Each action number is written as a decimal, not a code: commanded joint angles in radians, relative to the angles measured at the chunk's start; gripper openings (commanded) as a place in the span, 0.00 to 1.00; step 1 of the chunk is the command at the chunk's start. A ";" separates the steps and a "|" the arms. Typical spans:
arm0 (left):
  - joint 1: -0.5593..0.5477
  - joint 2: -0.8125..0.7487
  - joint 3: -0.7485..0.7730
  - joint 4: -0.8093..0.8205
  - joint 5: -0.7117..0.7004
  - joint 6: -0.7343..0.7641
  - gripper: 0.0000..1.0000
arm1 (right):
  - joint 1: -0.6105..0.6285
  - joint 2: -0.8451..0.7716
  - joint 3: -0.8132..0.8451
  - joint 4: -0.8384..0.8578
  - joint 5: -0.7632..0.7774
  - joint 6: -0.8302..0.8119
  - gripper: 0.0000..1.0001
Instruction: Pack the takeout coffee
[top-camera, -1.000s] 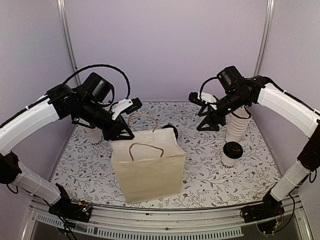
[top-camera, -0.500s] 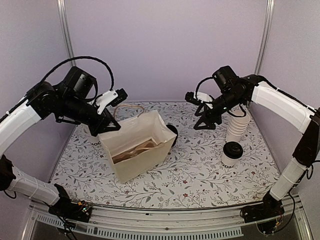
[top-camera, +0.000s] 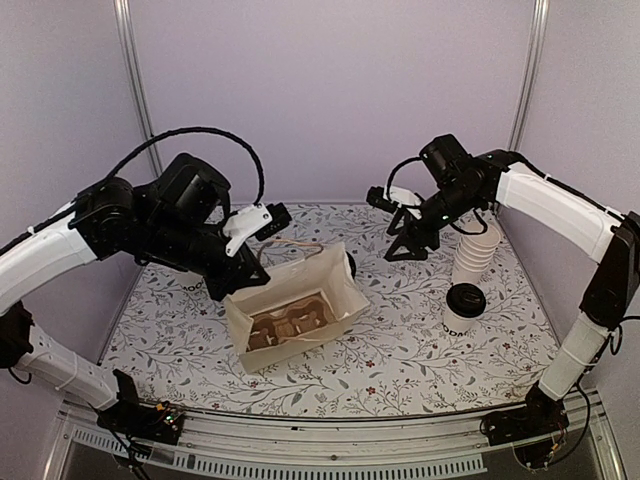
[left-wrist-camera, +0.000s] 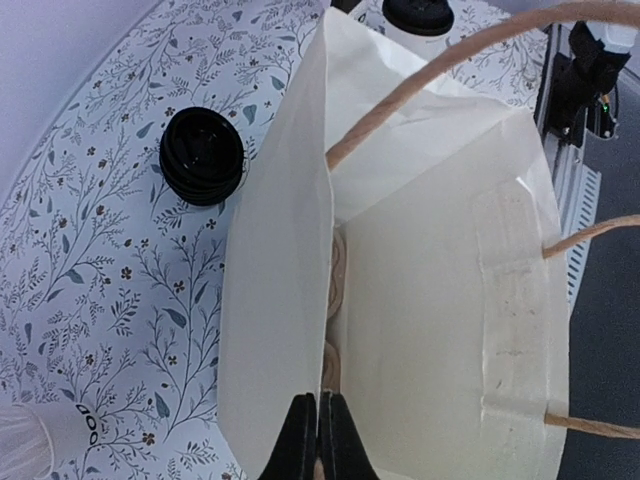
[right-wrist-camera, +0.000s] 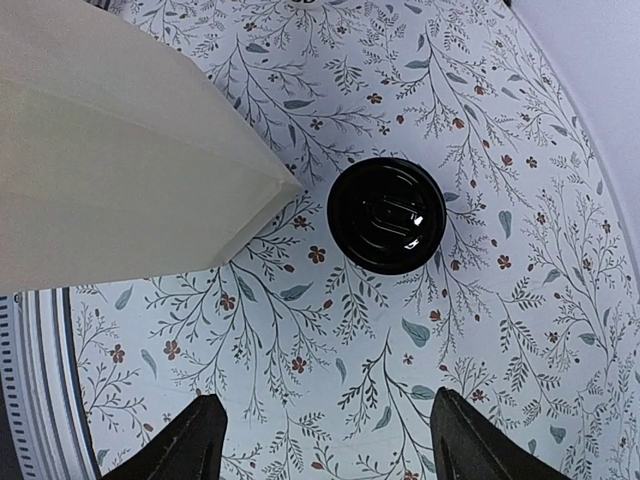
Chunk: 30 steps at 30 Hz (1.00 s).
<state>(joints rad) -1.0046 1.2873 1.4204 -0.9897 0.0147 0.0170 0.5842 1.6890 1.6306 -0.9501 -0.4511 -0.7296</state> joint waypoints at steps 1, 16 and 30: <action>-0.111 0.027 0.039 0.018 -0.095 -0.113 0.01 | 0.002 0.010 0.024 -0.009 -0.018 0.015 0.73; -0.574 0.274 0.157 -0.127 -0.706 -0.388 0.48 | 0.002 0.003 0.021 -0.019 -0.042 0.015 0.73; -0.501 0.153 0.062 0.069 -0.655 -0.280 0.58 | -0.029 -0.076 -0.029 -0.097 -0.018 -0.019 0.73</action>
<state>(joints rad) -1.5776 1.5112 1.5204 -1.0260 -0.6987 -0.3214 0.5823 1.6745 1.6211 -0.9802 -0.4763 -0.7269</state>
